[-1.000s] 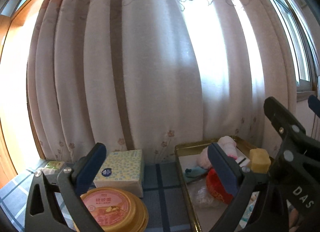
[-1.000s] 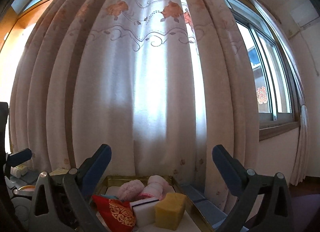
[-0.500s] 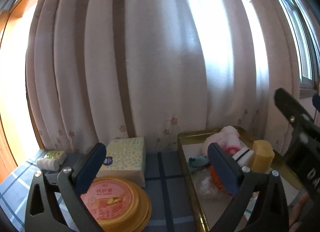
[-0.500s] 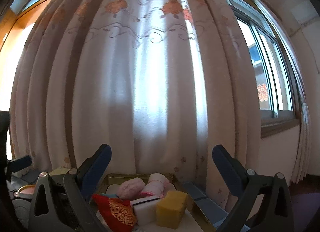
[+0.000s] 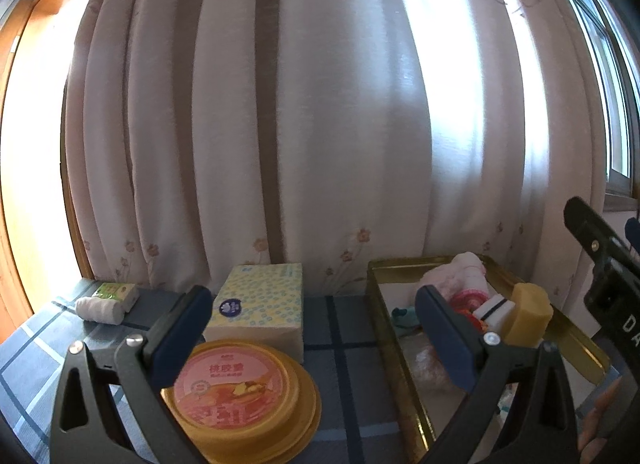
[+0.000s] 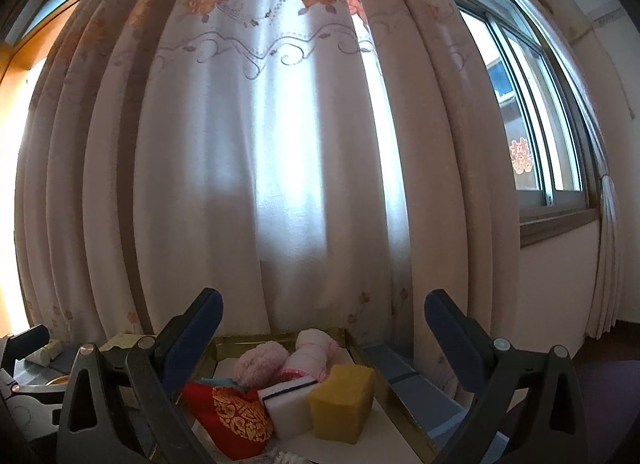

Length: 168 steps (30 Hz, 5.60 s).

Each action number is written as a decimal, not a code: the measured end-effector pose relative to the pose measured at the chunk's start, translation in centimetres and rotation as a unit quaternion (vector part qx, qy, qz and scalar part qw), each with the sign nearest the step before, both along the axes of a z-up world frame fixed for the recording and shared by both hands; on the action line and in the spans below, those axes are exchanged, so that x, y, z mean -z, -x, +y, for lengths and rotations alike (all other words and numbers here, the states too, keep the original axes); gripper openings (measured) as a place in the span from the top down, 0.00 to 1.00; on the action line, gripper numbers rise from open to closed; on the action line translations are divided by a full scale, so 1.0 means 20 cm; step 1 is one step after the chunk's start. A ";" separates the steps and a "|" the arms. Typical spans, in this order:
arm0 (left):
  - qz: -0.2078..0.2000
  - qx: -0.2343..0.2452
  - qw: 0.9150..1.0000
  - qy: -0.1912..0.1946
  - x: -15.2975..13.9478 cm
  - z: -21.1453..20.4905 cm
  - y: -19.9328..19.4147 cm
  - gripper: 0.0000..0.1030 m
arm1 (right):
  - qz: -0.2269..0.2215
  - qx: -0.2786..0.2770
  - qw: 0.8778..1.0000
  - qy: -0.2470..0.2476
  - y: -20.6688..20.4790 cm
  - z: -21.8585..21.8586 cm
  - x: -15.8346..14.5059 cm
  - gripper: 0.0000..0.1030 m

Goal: Organize soft objects
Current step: 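Lift both tools out of the tray and move toward the towel roll, then grasp the white rolled towel with the left tool, then grasp the green tissue pack with the right tool while the left tool holds the towel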

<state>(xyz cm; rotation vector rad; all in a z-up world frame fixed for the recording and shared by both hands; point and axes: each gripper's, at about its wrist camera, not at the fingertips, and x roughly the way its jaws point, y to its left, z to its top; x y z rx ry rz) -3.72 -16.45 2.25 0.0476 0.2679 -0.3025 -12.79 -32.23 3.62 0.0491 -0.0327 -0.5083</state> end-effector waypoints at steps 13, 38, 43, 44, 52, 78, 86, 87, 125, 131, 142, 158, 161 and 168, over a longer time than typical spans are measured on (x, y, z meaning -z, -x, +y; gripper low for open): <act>-0.001 -0.017 1.000 0.009 -0.01 0.14 0.00 0.01 | -0.012 -0.016 1.000 -0.007 0.03 0.13 0.00 0.01; -0.020 -0.080 0.997 -0.010 -0.02 0.61 -0.09 0.01 | 0.007 -0.060 0.998 0.033 -0.13 0.68 0.01 0.01; -0.021 -0.100 0.995 -0.011 -0.02 0.74 -0.14 0.01 | 0.022 -0.085 0.995 0.039 -0.21 0.82 0.01 0.01; -0.021 -0.104 0.994 -0.012 -0.02 0.76 -0.15 0.01 | 0.024 -0.089 0.995 0.038 -0.22 0.85 0.01 0.01; -0.010 -0.134 0.991 -0.019 -0.01 0.93 -0.26 0.01 | 0.057 -0.128 0.990 0.009 -0.38 1.03 0.03 0.01; 0.042 -0.210 0.977 -0.014 0.03 1.41 -0.55 0.01 | 0.107 -0.108 0.988 -0.024 -0.81 1.34 0.07 0.01; 0.095 -0.135 0.985 -0.059 0.08 1.26 -0.71 0.01 | 0.096 -0.096 0.989 -0.063 -0.79 1.25 0.07 0.01; 0.111 -0.126 0.984 -0.065 0.09 1.23 -0.75 0.01 | 0.094 -0.097 0.989 -0.064 -0.78 1.25 0.07 0.01; 0.300 -0.042 0.952 -0.030 0.28 1.21 -1.04 0.10 | 0.123 -0.114 0.984 -0.060 -0.80 1.27 0.08 0.01; 0.308 -0.056 0.949 0.036 0.28 1.34 -1.05 0.23 | 0.130 -0.121 0.982 -0.057 -0.81 1.29 0.09 0.01; 0.203 -0.238 0.950 0.018 0.13 1.63 -0.85 0.23 | 0.203 -0.233 0.949 -0.063 -1.02 1.45 0.13 0.01; 0.209 -0.324 0.922 -0.012 0.09 1.70 -0.84 0.23 | 0.371 -0.270 0.878 -0.132 -1.75 1.68 0.35 0.01; 0.209 -0.321 0.924 -0.022 0.11 1.71 -0.80 0.23 | 0.401 -0.264 0.867 -0.132 -1.81 1.70 0.39 0.01; 0.211 -0.314 0.925 -0.025 0.14 1.69 -0.87 0.23 | 0.428 -0.267 0.856 -0.114 -1.86 1.76 0.42 0.31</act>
